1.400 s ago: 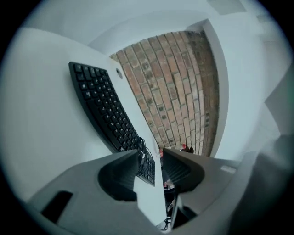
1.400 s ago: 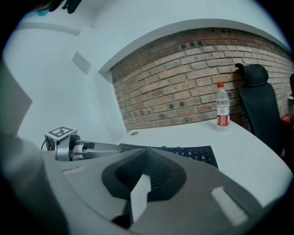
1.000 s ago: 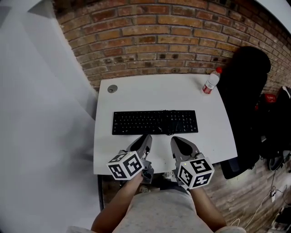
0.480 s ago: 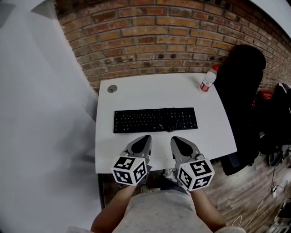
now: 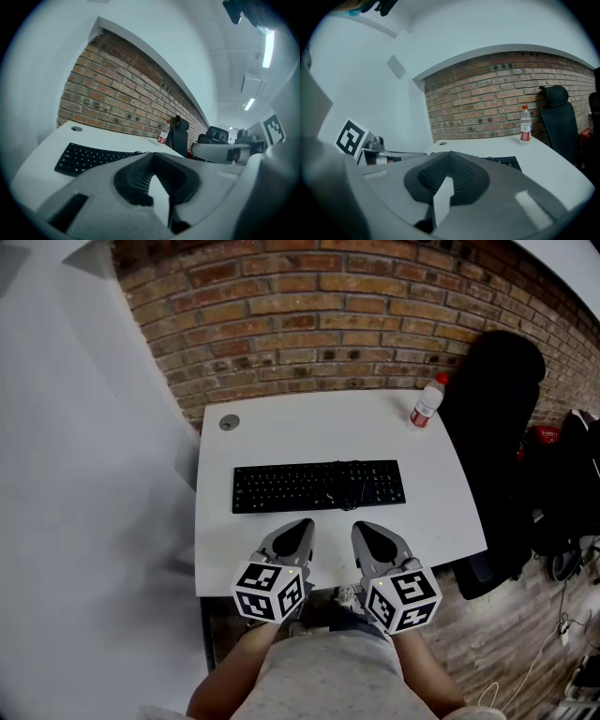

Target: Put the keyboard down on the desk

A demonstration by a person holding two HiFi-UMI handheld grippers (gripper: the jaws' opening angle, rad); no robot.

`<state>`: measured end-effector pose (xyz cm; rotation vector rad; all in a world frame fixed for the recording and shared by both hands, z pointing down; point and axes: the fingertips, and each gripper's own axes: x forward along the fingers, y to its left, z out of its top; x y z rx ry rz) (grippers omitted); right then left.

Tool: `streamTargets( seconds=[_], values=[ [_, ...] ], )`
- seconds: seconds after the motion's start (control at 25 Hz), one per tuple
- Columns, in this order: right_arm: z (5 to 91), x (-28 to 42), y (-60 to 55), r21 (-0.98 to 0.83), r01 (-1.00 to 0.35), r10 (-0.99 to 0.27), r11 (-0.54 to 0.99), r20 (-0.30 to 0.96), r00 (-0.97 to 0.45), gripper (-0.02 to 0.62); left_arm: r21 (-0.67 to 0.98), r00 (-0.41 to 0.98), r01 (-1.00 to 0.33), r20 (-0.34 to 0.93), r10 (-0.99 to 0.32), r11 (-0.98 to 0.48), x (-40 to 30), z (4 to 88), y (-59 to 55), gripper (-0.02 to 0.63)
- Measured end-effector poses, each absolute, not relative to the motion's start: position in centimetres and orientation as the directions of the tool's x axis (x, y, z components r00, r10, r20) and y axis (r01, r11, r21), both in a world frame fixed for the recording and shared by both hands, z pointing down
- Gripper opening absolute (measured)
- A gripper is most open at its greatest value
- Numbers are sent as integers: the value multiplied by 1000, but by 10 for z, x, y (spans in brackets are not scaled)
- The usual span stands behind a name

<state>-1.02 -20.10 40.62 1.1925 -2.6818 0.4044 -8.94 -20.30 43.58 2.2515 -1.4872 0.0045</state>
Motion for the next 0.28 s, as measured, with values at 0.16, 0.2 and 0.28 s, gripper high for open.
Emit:
streamTargets(
  seconds=[0.16, 0.2, 0.28],
  values=[
    [406, -10, -202, -172, -746, -697, 644, 270, -664, 8, 351, 423, -877, 246, -872, -327, -88, 438, -203, -6],
    [406, -10, -203, -172, -745, -697, 644, 271, -664, 8, 351, 424, -877, 248, -871, -327, -87, 438, -203, -6],
    [407, -10, -203, -174, -744, -695, 645, 272, -666, 8, 353, 424, -877, 250, -870, -326, -86, 438, -203, -6]
  ],
)
